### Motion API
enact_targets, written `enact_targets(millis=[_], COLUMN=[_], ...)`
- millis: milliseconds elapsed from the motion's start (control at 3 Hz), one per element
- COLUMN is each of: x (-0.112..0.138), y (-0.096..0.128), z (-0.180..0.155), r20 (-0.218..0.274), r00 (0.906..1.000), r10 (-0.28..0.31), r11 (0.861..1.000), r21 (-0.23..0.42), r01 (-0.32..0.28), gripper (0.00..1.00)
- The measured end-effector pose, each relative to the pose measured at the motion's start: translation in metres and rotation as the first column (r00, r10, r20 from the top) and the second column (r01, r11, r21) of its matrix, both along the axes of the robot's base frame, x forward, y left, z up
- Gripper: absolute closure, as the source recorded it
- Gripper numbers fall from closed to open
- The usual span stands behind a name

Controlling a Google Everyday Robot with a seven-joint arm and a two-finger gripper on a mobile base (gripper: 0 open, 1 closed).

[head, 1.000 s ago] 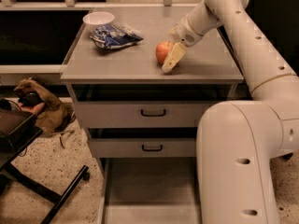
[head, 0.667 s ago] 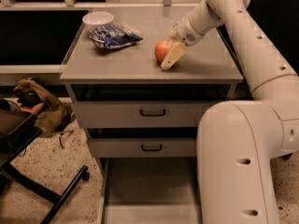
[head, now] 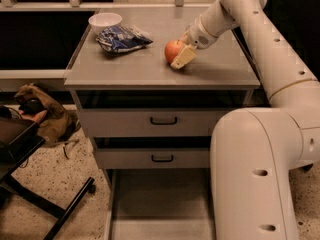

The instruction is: Place apple into bottom drawer

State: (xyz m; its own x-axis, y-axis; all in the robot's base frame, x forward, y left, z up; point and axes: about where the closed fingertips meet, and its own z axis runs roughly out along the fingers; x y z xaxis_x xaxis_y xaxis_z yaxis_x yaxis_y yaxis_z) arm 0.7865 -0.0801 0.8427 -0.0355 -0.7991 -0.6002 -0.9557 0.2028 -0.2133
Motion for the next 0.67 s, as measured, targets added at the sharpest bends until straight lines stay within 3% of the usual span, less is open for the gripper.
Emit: enact_targets(millis=[333, 667], x=[-0.013, -0.042], y=[0.006, 0.006], z=[0.006, 0.013], r20=[0.004, 0.006], r00=[0.9995, 0.9980], r10=[0.033, 0.063], r11=[0.999, 0.998], r21=[0.009, 0.009], r01=[-0.033, -0.064], gripper=[0.88, 1.00])
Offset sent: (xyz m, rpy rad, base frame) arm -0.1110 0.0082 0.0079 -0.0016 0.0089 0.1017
